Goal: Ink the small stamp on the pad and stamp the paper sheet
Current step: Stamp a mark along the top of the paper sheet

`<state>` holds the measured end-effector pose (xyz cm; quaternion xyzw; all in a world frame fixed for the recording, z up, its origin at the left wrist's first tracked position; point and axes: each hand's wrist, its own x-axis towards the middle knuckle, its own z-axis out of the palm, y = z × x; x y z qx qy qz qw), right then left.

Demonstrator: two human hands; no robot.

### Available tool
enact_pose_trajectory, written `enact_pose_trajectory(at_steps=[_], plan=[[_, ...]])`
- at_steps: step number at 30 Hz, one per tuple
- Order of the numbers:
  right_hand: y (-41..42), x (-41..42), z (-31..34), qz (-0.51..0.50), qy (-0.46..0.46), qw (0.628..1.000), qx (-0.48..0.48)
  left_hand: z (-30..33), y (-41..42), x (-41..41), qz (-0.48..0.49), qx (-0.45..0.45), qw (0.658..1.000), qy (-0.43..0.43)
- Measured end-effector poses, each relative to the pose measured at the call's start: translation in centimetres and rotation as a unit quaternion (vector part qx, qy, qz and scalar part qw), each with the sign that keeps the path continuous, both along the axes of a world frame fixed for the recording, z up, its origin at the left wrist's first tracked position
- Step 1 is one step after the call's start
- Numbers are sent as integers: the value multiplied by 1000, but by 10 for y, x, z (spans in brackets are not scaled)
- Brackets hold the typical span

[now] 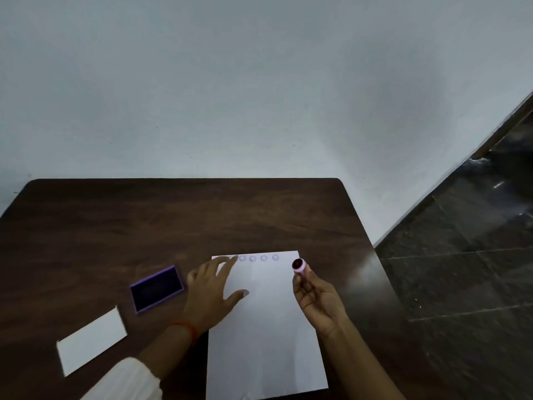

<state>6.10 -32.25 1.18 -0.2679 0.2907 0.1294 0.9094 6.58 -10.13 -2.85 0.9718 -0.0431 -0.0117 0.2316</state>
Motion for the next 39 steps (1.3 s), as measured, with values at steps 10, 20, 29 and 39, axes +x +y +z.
enact_pose_trajectory(at_steps=[10,20,29,39], plan=[[-18,34,-21,9,13,994,-105,-9,-49,56,-93,70,993,8],[-2,60,-27,62,-118,810,-571,-28,-54,74,-106,105,988,46],[6,81,-34,247,-107,600,-754,-30,-54,82,-109,133,983,56],[5,85,-33,297,-142,525,-785,-29,-54,82,-107,144,982,57]])
